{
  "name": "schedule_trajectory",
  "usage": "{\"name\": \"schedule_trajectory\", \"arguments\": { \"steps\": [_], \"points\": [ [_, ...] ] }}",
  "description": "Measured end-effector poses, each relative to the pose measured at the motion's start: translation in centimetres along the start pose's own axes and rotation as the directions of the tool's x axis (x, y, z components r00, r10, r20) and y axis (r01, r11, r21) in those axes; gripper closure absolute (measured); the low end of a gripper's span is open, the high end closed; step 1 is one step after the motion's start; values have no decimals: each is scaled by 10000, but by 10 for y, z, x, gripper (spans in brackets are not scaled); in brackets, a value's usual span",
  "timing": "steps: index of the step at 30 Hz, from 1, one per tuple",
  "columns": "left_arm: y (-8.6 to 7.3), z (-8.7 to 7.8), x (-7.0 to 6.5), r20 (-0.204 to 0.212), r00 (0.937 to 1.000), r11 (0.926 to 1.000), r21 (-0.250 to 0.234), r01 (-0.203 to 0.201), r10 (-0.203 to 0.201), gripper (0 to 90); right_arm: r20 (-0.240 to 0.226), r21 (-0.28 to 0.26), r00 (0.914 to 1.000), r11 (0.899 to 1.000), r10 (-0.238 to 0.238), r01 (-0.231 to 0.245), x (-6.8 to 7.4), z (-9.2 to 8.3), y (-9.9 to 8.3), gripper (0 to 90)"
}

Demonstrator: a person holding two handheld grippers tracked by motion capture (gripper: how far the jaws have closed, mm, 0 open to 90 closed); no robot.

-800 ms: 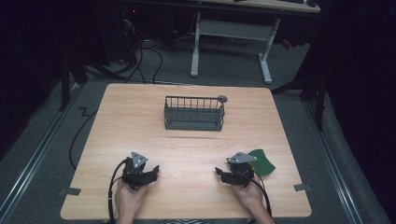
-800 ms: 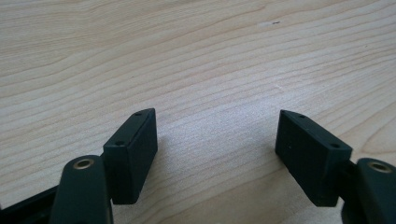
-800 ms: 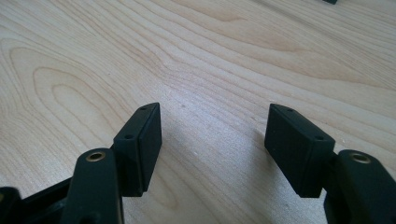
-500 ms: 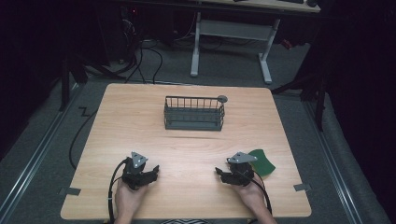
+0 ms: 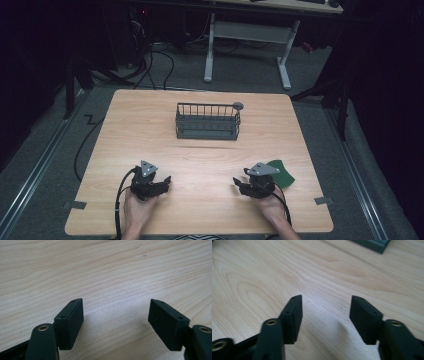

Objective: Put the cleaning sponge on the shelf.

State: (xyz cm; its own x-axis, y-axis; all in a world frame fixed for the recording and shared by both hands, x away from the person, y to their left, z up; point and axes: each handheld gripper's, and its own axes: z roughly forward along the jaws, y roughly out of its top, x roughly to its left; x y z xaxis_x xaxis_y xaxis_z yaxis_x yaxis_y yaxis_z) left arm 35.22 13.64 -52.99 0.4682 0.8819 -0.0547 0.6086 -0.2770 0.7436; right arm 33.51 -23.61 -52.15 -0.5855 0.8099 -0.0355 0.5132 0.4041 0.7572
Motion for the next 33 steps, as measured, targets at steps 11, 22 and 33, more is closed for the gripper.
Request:
{"name": "schedule_trajectory", "arguments": {
  "steps": [11, 22, 33],
  "points": [
    [33, -7, 1, -13, 10000, 9995, -307, -85, 85, 352, 0, -338, 9922, 9917, 1245, -1244, -46, -31, 31, 517],
    [78, -6, 11, 134, 9999, 9988, -496, 60, -53, 373, -170, -308, 9895, 9891, 1438, -1443, -76, -33, 65, 561],
    [116, 15, 18, 158, 9998, 9997, -249, 83, -79, 424, -81, 112, 9920, 9920, 1260, -1259, -90, -10, 105, 587]
  ]
}}
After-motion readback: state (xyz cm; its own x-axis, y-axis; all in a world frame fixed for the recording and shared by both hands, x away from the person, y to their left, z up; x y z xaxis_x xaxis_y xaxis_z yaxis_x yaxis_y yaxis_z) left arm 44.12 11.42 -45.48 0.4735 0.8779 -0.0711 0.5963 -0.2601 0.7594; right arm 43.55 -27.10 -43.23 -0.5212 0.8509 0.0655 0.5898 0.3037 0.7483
